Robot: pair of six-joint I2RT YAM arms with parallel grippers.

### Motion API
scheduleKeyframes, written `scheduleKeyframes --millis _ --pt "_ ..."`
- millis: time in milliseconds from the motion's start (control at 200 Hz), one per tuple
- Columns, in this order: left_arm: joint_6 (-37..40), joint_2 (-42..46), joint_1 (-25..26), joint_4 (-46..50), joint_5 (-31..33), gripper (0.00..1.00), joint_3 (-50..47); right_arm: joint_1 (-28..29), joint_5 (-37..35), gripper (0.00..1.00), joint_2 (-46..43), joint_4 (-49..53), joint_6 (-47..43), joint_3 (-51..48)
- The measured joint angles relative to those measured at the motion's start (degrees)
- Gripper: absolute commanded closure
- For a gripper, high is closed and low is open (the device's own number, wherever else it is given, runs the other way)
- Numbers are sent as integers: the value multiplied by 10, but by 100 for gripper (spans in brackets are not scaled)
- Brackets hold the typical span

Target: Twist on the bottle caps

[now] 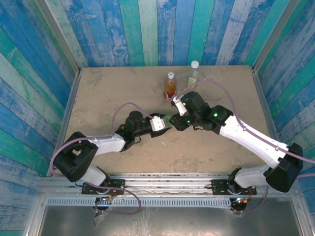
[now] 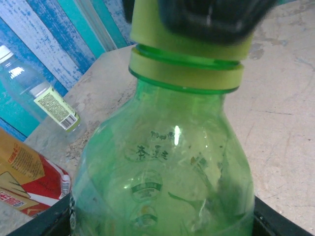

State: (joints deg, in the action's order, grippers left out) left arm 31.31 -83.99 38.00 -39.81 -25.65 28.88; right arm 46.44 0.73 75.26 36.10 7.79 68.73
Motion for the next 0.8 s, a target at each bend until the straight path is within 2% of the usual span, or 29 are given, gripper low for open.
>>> scheduleKeyframes --millis 100,245,411,586,801 --pt "0 0 0 0 -8 38 -7 -2 14 36 -43 -2 -131 -16" --pt "10 4 0 8 -23 38 -9 4 53 38 -114 2 -356 -42" --pt "20 19 0 24 -31 37 -9 26 49 40 -105 24 -529 -36" --pt "28 22 0 37 -38 37 -9 42 7 46 -57 48 -625 -27" --pt "33 22 0 44 -41 37 -9 47 -4 56 -20 52 -656 -3"
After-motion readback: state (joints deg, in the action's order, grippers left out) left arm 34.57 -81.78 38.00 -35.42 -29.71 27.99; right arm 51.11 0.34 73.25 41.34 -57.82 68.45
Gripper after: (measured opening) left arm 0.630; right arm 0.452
